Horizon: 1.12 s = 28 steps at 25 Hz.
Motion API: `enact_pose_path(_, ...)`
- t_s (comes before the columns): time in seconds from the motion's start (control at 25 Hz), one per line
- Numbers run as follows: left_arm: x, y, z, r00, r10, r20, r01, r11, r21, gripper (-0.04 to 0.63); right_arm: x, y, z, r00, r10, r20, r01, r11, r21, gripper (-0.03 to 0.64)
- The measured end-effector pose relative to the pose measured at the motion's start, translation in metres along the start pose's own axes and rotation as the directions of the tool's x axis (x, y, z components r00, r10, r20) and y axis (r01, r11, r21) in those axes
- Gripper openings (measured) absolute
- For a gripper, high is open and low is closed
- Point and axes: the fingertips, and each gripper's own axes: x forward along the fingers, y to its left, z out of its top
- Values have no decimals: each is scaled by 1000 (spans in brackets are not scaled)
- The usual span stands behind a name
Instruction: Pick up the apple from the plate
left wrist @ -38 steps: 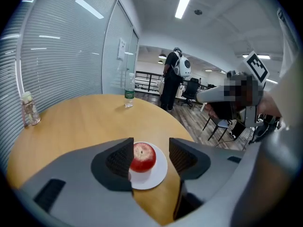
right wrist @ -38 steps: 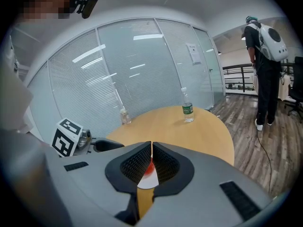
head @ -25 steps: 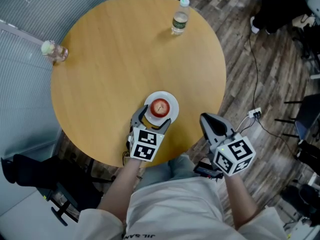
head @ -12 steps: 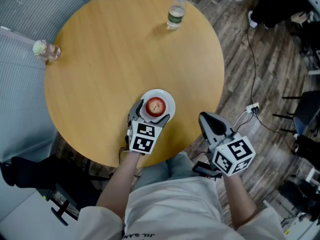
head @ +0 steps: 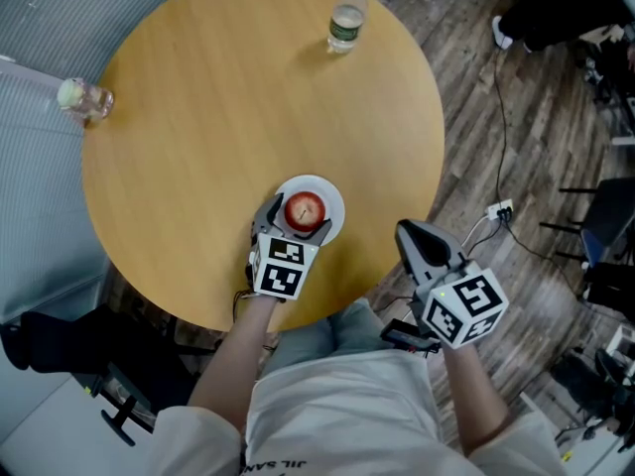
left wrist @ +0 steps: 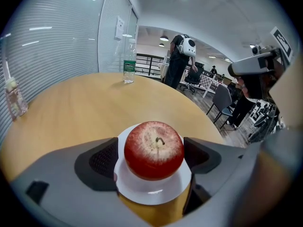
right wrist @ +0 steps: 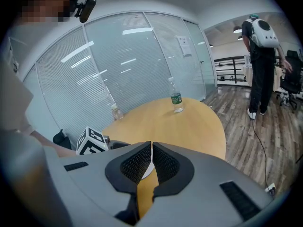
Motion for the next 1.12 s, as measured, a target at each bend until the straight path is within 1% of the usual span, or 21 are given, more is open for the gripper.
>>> enact_pose_path(0.24, 3, -6, -3, 1000, -11, -14, 11, 1000, 7, 397, -1, -2, 0, 1000, 0, 0, 0, 1000, 5, 32)
enact_pose_path(0.32, 6, -7, -4, 1000, -11, -10, 11, 1000, 14, 397, 0, -2, -1, 1000, 1, -2, -1, 1000, 5, 32)
enact_pose_path(0.48, 4, -5, -3, 1000, -11, -27, 11, 1000, 0, 394, 0, -2, -2, 1000, 5, -2, -5, 1000, 5, 32)
enact_pose_path(0.88, -1, -7, 3, 1000, -6, -4, 5, 1000, -8, 393, -2, -3, 1, 1000, 9, 5, -9, 1000, -1, 32)
enact_pose_path(1.12, -12, -8, 6, 1000, 2, 12, -2, 1000, -2, 393, -1, 3, 7, 1000, 24, 20, -24, 1000, -9, 32)
